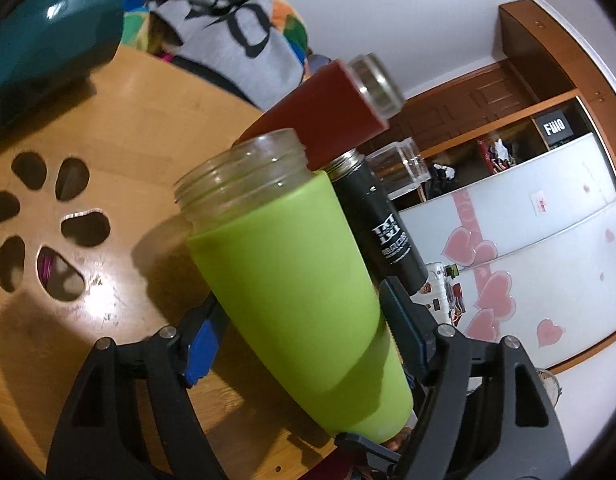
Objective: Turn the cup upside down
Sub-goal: 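Rotate the held green bottle with the left tool, turning its base upward, then finish inverting the green bottle with the left tool, base up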
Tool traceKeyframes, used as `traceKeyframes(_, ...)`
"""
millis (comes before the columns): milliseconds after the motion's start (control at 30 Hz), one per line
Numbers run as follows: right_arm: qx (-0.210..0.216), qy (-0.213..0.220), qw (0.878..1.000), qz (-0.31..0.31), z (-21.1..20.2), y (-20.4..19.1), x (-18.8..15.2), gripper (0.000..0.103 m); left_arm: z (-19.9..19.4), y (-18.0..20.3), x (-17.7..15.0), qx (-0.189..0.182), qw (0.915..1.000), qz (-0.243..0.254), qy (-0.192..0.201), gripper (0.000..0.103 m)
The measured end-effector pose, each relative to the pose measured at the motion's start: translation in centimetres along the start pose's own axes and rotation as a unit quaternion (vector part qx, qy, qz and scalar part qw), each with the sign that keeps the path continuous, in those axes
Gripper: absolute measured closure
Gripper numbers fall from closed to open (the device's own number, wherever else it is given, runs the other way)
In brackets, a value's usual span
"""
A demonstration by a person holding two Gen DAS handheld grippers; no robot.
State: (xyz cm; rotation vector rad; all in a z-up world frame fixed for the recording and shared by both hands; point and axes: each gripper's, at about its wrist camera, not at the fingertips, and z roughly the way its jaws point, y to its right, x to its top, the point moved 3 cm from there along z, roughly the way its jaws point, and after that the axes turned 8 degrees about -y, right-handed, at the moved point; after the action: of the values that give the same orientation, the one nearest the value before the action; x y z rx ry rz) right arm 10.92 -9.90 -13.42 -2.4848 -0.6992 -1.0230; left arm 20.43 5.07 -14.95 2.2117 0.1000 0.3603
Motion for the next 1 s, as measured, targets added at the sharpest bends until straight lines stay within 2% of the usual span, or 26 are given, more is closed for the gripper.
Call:
traceKeyframes(333,0.001,-0.003,1.0,0.008,0.4,0.2,0.2,0.038,0.4,0.2,-0.4,0.044,0.9989,-0.004,-0.018,0.019)
traceKeyframes(433,0.0,-0.004,1.0,0.015,0.4,0.5,0.2,0.038,0.3,0.7,-0.8,0.081,0.9964,0.02,-0.014,0.011)
traceKeyframes(533,0.0,-0.003,1.0,0.015,0.4,0.6,0.1,0.038,-0.6,1.8,-1.6,0.122,0.9905,0.061,0.015,0.011)
traceKeyframes(700,0.008,-0.01,1.0,0.013,0.6,0.5,0.0,0.038,-1.6,4.1,-3.3,0.192,0.9689,0.142,0.065,0.013)
traceKeyframes(800,0.016,-0.032,0.999,0.021,1.3,0.7,-0.8,0.039,-1.2,5.5,-3.9,0.229,0.9511,0.191,0.081,0.023)
traceKeyframes(900,0.013,-0.034,0.999,0.024,1.5,0.8,-1.0,0.04,-0.7,6.8,-4.8,0.26,0.9311,0.237,0.096,0.034)
traceKeyframes(967,0.011,-0.033,0.999,0.024,1.4,0.8,-1.0,0.04,-0.4,7.6,-5.1,0.267,0.9231,0.258,0.1,0.048)
traceKeyframes(1000,0.007,-0.031,0.999,0.023,1.4,0.8,-1.0,0.04,-0.3,7.8,-5.2,0.264,0.922,0.265,0.099,0.051)
